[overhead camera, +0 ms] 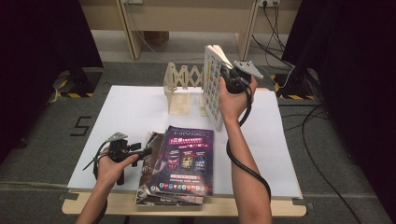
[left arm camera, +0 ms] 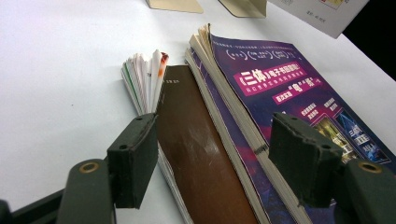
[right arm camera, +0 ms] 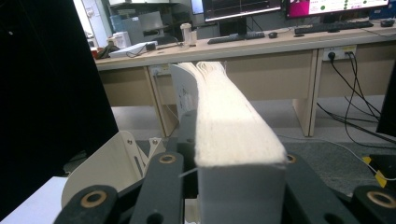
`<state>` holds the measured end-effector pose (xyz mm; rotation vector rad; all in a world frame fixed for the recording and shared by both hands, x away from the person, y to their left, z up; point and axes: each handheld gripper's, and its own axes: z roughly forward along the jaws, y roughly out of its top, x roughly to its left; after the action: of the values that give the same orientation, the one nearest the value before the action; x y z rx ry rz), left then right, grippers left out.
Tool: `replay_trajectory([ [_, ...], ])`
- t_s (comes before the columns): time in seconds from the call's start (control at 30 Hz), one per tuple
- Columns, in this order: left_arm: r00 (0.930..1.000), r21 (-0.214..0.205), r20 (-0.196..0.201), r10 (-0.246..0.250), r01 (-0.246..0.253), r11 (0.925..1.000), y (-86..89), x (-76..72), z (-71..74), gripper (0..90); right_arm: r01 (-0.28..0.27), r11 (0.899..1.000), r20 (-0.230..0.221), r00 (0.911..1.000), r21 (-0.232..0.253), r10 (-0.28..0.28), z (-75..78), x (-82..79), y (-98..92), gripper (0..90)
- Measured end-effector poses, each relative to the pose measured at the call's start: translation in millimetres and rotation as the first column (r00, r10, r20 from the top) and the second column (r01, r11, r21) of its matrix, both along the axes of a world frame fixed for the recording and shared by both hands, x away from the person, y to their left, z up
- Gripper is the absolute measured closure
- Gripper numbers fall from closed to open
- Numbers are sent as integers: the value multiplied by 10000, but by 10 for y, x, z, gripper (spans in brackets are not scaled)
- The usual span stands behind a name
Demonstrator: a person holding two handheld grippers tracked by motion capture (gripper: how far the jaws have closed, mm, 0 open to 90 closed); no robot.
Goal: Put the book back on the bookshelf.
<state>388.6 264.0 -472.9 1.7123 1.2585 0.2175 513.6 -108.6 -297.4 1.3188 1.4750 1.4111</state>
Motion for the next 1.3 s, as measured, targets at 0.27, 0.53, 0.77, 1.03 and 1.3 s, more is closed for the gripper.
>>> replay_trajectory([
  [0.27,10000,-5,-2,13,-13,10000,1,1,0,322,62,10000,12,10000,18,-62,2,32,8,746],
  [0.53,10000,-23,-11,9,-9,10000,1,2,-8,322,244,9996,60,9997,-168,-243,7,95,19,746],
  [0.77,10000,-15,-47,-10,10,10000,-4,6,-16,322,246,9996,72,9997,-162,-245,-4,144,50,746],
  [1.03,10000,-31,-64,5,-5,10000,2,8,-25,321,186,9996,-74,9998,-224,-188,-86,224,120,746],
  [1.3,10000,-15,-97,13,-13,10000,13,11,-32,321,181,9994,-174,9997,-304,-186,-187,278,153,745],
])
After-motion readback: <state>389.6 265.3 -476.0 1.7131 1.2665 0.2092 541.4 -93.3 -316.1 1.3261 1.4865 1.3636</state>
